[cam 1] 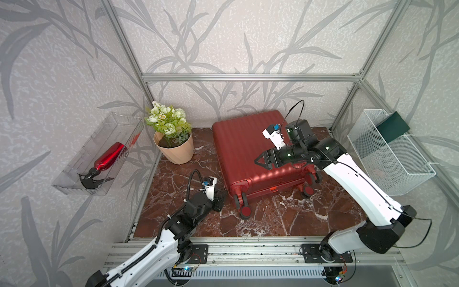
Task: Open the suitcase zippers
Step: Unzip the zipper on the suitcase.
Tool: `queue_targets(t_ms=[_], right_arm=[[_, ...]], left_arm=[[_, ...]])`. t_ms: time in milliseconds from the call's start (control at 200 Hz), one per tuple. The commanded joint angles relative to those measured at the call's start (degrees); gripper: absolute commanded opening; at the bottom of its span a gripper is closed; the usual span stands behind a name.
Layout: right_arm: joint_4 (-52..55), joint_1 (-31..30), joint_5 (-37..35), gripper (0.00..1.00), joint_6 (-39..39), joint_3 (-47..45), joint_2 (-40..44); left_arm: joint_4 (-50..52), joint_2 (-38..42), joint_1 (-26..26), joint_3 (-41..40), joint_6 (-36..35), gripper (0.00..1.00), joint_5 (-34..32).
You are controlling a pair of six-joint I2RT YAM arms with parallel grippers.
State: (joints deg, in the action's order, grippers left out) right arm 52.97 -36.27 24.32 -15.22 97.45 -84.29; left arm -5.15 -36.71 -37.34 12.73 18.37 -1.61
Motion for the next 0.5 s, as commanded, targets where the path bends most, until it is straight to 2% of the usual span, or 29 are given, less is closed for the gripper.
queue_targets(t_ms=[0, 140, 240, 400, 495], right_arm=[[3.25, -0.10, -0.90, 0.79, -1.20, -1.39, 1.65], [4.37, -0.10, -1.99, 0.79, -1.28, -5.29, 5.49], [4.86, -0.07, -3.42, 0.80, -0.81, -7.53, 7.68], [4.43, 0.01, -7.66, 0.80, 0.52, -10.23, 9.57], [3.41, 0.11, -8.51, 0.79, 0.42, -11.09, 10.00]], left_arm=[[-9.26, -3.76, -3.01, -0.30, -4.98, 0.50, 1.47], [-18.97, -10.64, -8.17, -1.81, -12.65, 0.51, -1.80], [-26.73, -16.06, -9.98, -2.55, -18.22, 0.51, -0.98], [-37.78, -21.96, -9.77, -4.26, -23.00, 0.50, 2.53], [-39.41, -26.20, -9.87, -2.51, -24.91, 0.42, 6.66]])
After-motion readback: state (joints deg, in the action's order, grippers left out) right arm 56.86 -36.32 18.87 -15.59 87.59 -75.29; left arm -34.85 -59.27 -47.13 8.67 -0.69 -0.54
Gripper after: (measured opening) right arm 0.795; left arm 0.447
